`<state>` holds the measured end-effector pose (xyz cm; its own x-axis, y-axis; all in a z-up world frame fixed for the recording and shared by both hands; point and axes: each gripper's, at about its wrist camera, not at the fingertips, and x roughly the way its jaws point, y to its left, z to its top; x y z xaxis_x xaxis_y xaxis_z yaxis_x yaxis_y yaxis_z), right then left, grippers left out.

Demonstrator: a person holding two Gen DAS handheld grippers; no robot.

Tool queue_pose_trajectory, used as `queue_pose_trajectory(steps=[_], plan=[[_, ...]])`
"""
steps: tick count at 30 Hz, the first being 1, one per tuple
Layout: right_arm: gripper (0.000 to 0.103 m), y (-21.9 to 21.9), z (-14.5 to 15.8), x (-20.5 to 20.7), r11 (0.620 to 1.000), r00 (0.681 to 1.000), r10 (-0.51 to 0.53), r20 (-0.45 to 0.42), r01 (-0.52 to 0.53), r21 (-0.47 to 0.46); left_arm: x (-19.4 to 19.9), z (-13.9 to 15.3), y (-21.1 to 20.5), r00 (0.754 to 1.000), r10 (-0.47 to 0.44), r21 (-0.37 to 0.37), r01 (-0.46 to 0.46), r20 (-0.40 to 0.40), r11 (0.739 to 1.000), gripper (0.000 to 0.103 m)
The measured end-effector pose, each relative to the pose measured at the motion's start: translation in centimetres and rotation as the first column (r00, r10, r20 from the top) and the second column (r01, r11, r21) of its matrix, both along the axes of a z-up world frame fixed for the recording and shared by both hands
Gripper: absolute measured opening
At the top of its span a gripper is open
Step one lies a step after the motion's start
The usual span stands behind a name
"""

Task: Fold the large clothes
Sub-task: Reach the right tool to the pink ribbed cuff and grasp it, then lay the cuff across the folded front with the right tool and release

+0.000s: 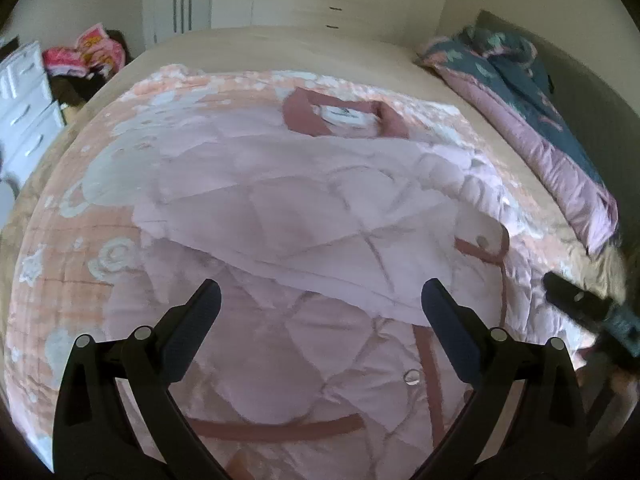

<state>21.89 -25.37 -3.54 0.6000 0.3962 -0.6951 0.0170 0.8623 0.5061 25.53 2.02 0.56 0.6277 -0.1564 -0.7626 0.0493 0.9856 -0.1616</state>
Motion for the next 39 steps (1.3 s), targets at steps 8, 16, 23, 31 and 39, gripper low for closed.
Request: queue_pose_trajectory(steps=[8,16,23,31,39], plan=[[0.099,2.0,-2.8,1.6,1.0,0.999,-0.01,-0.035,0.009,-0.014,-0.3,-0.6,2.3,1.0,0.031,-0.008,-0.031,-0.005,0.999,0.094],[0.096,2.6,-5.2,3.1,1.0,0.998,-0.023,-0.06,0.023,-0.001,0.0,-2.7,5.7,0.992,0.119,-0.063,-0.121,-0.04,0.991,0.094],[0.055,2.9,-5.2,2.6,0.999,1.0,-0.004,0.005,0.004,-0.038,0.0,-3.4,6.3,0.993,0.111,-0.084,-0.115,-0.05,0.99,0.094],[0.015,4.0,-2.8,2.3,0.992,0.99,0.092,0.102,-0.082,-0.099,0.5,-3.0,6.2,0.994,0.107,-0.116,-0.111,-0.036,0.987,0.094],[0.012,4.9,7.4,3.6,0.958,0.916,0.237,0.323,-0.165,-0.234,1.9,-2.0,6.8,0.995,0.093,-0.126,-0.097,-0.034,0.987,0.094]])
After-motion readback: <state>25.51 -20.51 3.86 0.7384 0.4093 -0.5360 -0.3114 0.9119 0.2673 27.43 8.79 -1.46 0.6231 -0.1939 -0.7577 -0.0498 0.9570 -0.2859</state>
